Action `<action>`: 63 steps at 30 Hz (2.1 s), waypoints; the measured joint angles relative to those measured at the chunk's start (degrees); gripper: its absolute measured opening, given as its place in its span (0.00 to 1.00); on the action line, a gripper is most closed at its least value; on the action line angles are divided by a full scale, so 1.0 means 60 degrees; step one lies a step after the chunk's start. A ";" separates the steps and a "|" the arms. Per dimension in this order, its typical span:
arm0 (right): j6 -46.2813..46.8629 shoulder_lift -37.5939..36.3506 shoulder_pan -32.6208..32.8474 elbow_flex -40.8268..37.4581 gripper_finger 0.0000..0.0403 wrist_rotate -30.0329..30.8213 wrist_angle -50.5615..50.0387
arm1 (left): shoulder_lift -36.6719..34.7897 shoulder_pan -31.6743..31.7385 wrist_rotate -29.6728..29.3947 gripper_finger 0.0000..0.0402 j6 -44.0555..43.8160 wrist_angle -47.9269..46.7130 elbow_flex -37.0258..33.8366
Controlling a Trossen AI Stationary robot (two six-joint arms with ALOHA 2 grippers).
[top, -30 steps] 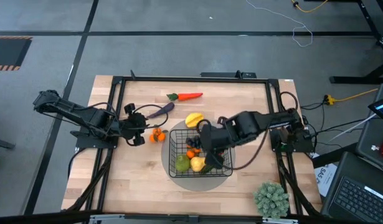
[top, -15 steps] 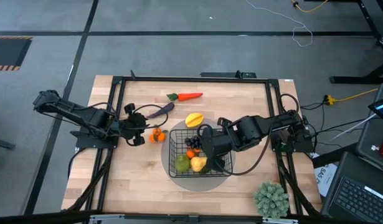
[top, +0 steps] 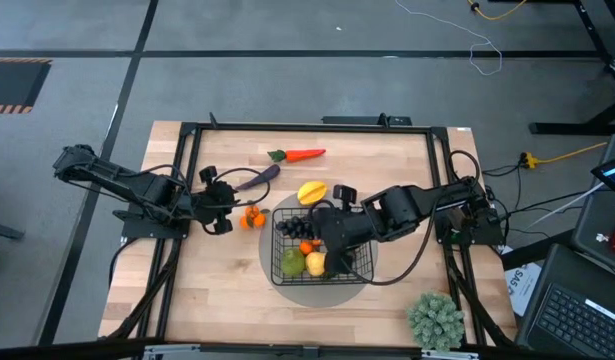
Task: Build produce basket
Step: Put the violet grapes into the black wire basket, then put the yellow starfruit into the black wire basket
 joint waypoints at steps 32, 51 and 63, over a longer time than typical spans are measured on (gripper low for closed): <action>0.1005 0.0050 -0.0583 -0.0004 0.20 -0.0581 0.0104 | 0.0001 0.0000 0.0000 0.24 0.0000 0.0000 0.0000; 0.1008 0.0197 -0.0581 -0.0015 0.36 -0.0512 0.0111 | -0.0002 0.0000 0.0000 0.24 0.0000 -0.0003 0.0000; 0.1054 0.0197 -0.0709 -0.0015 0.36 -0.0512 0.0111 | -0.0002 -0.0001 0.0000 0.24 0.0000 0.0000 0.0000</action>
